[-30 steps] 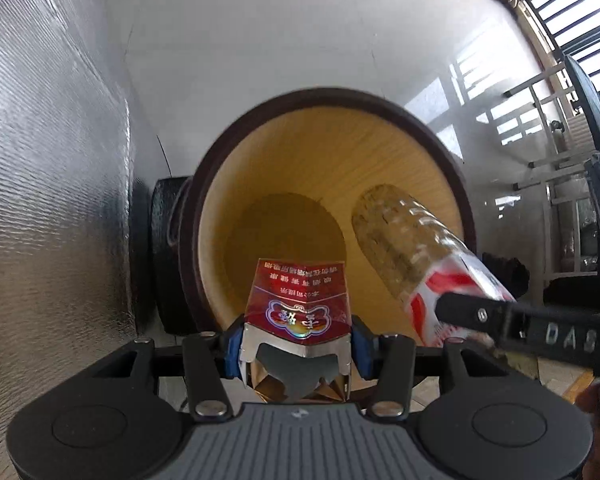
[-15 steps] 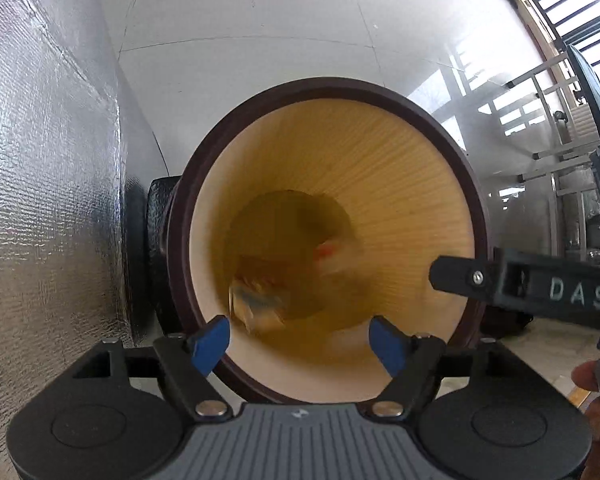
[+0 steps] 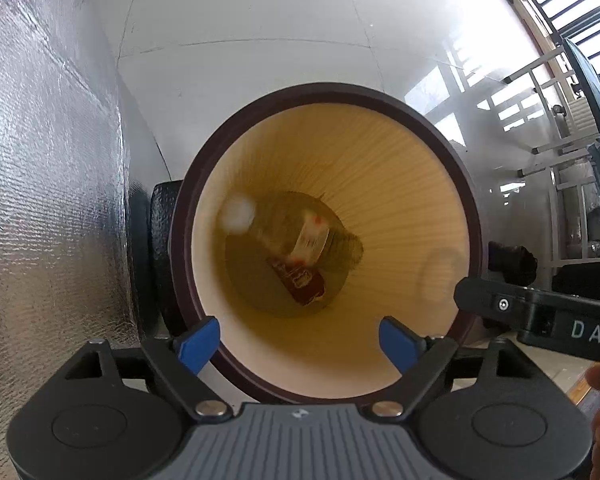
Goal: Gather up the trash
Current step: 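Open both grippers to drop the snack box and bottle into the wastebasket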
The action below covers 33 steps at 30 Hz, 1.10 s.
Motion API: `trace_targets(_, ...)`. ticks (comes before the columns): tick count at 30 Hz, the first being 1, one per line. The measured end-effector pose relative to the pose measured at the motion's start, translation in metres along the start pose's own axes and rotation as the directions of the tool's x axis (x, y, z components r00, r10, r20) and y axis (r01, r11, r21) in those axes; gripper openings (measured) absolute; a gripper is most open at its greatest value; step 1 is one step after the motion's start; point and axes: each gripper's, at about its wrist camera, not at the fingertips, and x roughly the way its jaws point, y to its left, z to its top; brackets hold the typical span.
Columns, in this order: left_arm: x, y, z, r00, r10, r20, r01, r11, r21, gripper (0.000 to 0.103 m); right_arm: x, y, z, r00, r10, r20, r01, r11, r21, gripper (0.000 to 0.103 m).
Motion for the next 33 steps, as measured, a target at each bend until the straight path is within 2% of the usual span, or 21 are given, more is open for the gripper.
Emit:
trace_targets(6, -0.008, 0.000, -0.001, 1.000, 0.003, 0.018, -0.003, 1.000, 0.005, 0.095, -0.013, -0.008, -0.002, 0.999, 0.010, 0.030, -0.010, 1.000, 0.001, 0.088)
trace_targets(15, -0.023, 0.004, -0.007, 0.998, 0.013, 0.065, -0.013, 1.000, 0.008, 0.103, -0.030, -0.010, -0.007, 0.996, 0.013, 0.088, -0.010, 1.000, -0.027, 0.103)
trace_targets(25, -0.052, 0.007, -0.026, 0.990, 0.025, 0.137, -0.030, 0.999, 0.037, 0.103, -0.045, -0.010, -0.026, 0.986, 0.003, 0.166, 0.007, 0.998, -0.058, 0.103)
trace_targets(33, -0.084, 0.008, -0.056, 0.979, 0.036, 0.202, -0.044, 0.998, 0.037, 0.103, -0.067, -0.012, -0.053, 0.975, -0.007, 0.220, 0.027, 0.996, -0.091, 0.103)
